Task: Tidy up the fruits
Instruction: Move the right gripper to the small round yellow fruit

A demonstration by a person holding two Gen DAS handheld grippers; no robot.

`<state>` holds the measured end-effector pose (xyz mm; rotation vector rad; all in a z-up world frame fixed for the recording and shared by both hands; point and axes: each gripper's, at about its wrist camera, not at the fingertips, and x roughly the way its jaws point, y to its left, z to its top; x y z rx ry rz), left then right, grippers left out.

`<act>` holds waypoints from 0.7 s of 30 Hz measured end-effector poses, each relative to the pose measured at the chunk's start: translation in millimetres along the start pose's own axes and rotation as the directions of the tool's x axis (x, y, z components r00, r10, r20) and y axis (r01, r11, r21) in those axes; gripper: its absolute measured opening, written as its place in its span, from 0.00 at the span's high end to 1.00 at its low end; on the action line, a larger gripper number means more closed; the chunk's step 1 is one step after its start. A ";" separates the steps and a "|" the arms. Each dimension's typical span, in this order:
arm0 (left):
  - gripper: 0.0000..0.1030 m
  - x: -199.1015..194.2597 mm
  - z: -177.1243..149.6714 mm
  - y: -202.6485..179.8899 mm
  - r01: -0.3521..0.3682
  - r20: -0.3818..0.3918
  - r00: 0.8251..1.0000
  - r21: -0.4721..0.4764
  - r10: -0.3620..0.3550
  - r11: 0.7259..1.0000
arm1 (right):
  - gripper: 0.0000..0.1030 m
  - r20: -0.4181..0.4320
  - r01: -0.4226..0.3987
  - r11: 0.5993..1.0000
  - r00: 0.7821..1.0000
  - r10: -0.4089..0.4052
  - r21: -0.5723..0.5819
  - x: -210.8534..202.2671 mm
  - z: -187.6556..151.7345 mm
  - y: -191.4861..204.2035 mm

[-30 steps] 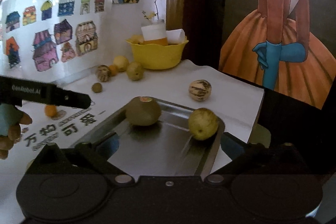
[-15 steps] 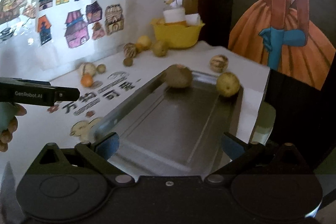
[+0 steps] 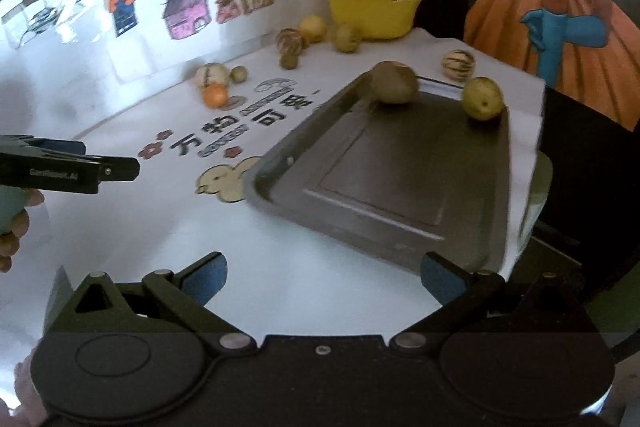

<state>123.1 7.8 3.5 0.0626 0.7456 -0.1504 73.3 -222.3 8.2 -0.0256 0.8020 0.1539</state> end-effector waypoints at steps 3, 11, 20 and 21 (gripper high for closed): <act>0.00 -2.8 -1.5 6.3 -0.015 -0.009 1.000 -0.003 0.015 1.000 | 0.01 -0.008 -0.020 0.999 1.000 0.020 -0.026 1.4 0.7 11.3; 0.00 -4.4 0.6 26.6 -0.062 -0.019 0.998 -0.018 0.062 0.998 | 0.01 -0.014 -0.066 0.992 0.998 0.064 -0.111 8.5 11.0 32.3; 0.00 3.6 16.1 41.0 -0.092 -0.017 0.996 -0.022 0.091 0.996 | 0.01 0.002 -0.091 0.983 0.996 0.092 -0.158 22.9 28.6 45.2; 0.00 5.0 18.7 42.4 -0.096 -0.017 0.995 -0.020 0.095 0.995 | 0.01 0.005 -0.091 0.983 0.996 0.093 -0.161 24.5 30.0 46.4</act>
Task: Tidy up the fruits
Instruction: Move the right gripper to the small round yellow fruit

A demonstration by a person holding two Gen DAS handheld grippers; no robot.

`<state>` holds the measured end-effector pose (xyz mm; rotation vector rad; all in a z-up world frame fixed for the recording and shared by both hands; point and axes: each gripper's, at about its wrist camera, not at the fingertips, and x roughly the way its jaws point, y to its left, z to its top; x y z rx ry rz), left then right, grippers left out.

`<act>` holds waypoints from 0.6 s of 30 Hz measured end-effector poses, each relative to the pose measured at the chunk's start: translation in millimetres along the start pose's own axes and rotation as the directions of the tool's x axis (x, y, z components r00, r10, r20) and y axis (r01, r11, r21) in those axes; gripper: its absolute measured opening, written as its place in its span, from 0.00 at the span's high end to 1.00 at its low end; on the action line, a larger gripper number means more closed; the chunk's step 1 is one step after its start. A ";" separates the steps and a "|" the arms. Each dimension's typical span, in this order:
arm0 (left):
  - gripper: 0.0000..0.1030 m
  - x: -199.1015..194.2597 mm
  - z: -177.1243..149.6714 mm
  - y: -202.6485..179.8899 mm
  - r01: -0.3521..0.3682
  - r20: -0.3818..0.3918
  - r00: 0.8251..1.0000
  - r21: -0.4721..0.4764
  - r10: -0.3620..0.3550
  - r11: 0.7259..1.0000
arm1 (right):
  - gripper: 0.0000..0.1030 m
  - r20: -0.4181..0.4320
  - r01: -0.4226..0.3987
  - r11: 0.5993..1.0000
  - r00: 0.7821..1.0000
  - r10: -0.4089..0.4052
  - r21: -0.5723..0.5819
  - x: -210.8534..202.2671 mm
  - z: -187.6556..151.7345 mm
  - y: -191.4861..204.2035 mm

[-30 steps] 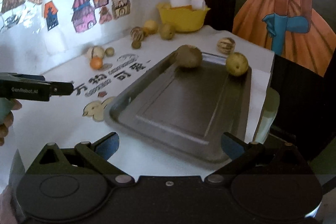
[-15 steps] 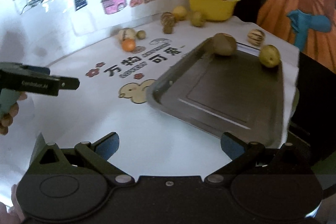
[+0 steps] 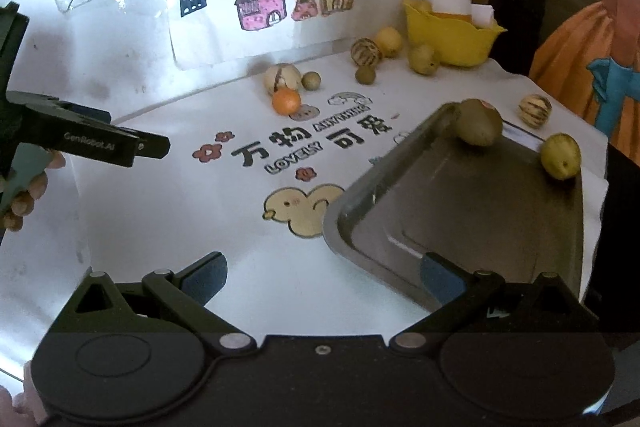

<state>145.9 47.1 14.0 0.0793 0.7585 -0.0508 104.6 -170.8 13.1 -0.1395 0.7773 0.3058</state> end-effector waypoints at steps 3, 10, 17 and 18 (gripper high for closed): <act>0.00 4.1 6.8 2.1 -0.003 0.005 1.000 -0.002 0.003 1.000 | 0.01 0.010 0.007 1.000 1.000 -0.007 -0.021 5.5 4.4 2.6; 0.00 18.3 25.0 7.1 0.008 0.005 1.000 -0.038 -0.007 0.999 | 0.01 0.046 0.018 0.994 0.999 -0.013 -0.104 13.7 11.5 7.3; 0.00 36.1 48.7 6.6 0.030 0.025 0.999 -0.086 -0.028 0.996 | 0.01 0.063 0.000 0.978 0.998 0.014 -0.211 24.2 25.3 7.0; 0.00 39.2 52.2 6.2 0.033 0.026 0.999 -0.093 -0.031 0.995 | 0.01 0.066 0.001 0.973 0.998 0.015 -0.230 25.8 27.6 7.0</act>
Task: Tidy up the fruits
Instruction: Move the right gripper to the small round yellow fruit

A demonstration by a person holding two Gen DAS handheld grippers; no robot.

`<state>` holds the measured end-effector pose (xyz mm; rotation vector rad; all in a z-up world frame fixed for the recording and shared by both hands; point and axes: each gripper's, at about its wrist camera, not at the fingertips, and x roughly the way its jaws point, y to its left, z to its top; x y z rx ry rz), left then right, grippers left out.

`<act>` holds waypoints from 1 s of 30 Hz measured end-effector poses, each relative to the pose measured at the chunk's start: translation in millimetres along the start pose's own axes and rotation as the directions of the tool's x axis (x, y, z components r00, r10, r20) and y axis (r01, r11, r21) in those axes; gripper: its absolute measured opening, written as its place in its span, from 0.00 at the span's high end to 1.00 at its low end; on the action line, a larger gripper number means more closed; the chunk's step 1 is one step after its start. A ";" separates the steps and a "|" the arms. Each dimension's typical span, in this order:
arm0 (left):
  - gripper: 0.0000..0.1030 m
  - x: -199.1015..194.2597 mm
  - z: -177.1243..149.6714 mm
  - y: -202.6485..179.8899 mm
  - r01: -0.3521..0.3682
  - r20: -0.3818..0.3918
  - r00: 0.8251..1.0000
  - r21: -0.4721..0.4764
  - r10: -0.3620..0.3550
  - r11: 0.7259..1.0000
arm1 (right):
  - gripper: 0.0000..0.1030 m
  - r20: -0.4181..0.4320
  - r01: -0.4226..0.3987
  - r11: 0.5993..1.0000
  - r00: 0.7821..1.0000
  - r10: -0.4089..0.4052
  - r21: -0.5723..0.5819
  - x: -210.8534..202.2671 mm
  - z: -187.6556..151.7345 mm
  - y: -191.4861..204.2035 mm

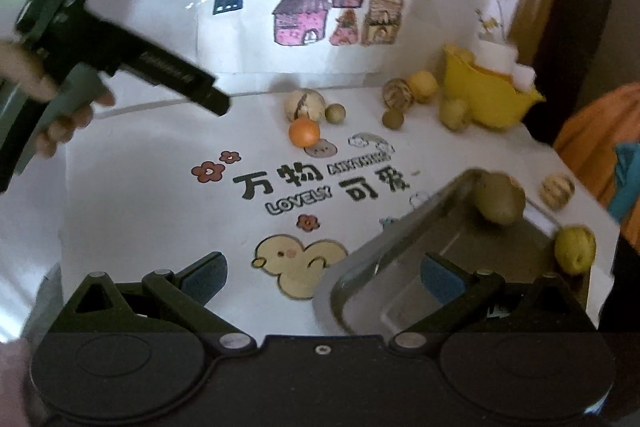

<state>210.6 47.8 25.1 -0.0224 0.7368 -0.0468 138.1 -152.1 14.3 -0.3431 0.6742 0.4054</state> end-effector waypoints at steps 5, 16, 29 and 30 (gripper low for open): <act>0.00 17.3 13.6 -1.0 0.014 -0.004 1.000 -0.053 -0.014 0.999 | 0.01 0.024 -0.009 0.995 1.000 0.011 -0.101 6.3 13.0 -10.9; 0.00 57.5 26.7 -8.8 0.055 -0.009 0.998 -0.154 -0.057 0.987 | 0.04 0.049 0.035 0.961 0.999 -0.022 -0.275 44.5 60.3 -62.4; 0.07 88.6 31.8 -12.9 0.081 0.035 0.997 -0.253 -0.075 0.964 | 0.18 -0.036 -0.018 0.991 0.999 0.013 -0.133 132.1 115.7 -111.5; 0.08 90.7 32.0 -13.1 0.082 0.035 0.997 -0.256 -0.075 0.963 | 0.20 -0.044 -0.028 0.994 0.999 0.024 -0.103 139.7 119.7 -115.2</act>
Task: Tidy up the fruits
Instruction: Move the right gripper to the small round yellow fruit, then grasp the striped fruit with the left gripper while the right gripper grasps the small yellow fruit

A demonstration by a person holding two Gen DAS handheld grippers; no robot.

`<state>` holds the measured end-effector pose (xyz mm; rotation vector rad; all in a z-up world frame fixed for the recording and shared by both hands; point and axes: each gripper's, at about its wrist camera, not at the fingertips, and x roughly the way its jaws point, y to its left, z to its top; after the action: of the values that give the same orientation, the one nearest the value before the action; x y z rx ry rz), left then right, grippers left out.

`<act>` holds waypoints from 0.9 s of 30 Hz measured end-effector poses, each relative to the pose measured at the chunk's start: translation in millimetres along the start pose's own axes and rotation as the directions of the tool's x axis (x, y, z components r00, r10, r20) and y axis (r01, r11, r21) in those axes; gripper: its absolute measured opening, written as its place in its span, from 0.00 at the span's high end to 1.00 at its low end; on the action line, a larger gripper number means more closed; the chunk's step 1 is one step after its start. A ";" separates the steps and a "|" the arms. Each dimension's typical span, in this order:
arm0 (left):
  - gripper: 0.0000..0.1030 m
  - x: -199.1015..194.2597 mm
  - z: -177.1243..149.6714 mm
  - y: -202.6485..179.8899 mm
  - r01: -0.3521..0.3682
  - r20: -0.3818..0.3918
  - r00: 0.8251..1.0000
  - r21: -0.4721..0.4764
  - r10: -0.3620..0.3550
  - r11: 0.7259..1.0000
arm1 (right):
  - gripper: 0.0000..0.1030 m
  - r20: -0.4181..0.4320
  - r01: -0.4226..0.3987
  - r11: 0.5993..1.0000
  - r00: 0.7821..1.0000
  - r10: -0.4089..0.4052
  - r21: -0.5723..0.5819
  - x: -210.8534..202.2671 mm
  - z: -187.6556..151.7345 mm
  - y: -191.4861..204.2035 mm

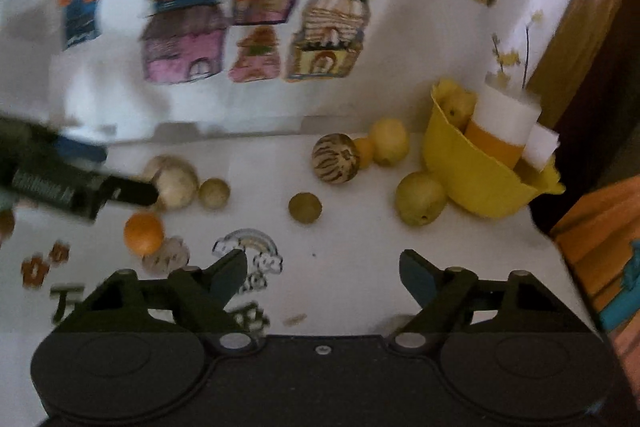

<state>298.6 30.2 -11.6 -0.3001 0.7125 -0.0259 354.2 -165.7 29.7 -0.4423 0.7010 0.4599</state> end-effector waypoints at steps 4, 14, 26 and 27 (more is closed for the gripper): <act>0.13 5.8 -0.6 -1.5 0.004 0.008 1.000 0.006 -0.004 1.000 | 0.27 -0.016 -0.040 0.995 0.999 0.042 0.092 24.2 12.8 -8.9; 0.31 20.1 -0.9 -0.9 0.034 0.000 0.999 -0.018 -0.034 0.999 | 0.41 -0.058 -0.082 0.984 0.994 0.092 0.159 71.9 28.9 -7.0; 0.44 30.4 2.4 -1.3 0.046 -0.003 0.999 -0.025 -0.046 0.999 | 0.50 -0.071 -0.116 0.975 0.989 0.131 0.188 97.0 34.1 -5.9; 0.46 30.7 2.5 -0.8 0.045 -0.003 0.999 -0.026 -0.045 0.999 | 0.51 -0.073 -0.117 0.975 0.988 0.133 0.191 99.6 34.4 -6.5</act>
<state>323.6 26.2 -29.2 -0.3410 0.7103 -0.0602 442.3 -127.8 -14.6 -0.2433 0.8504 0.4909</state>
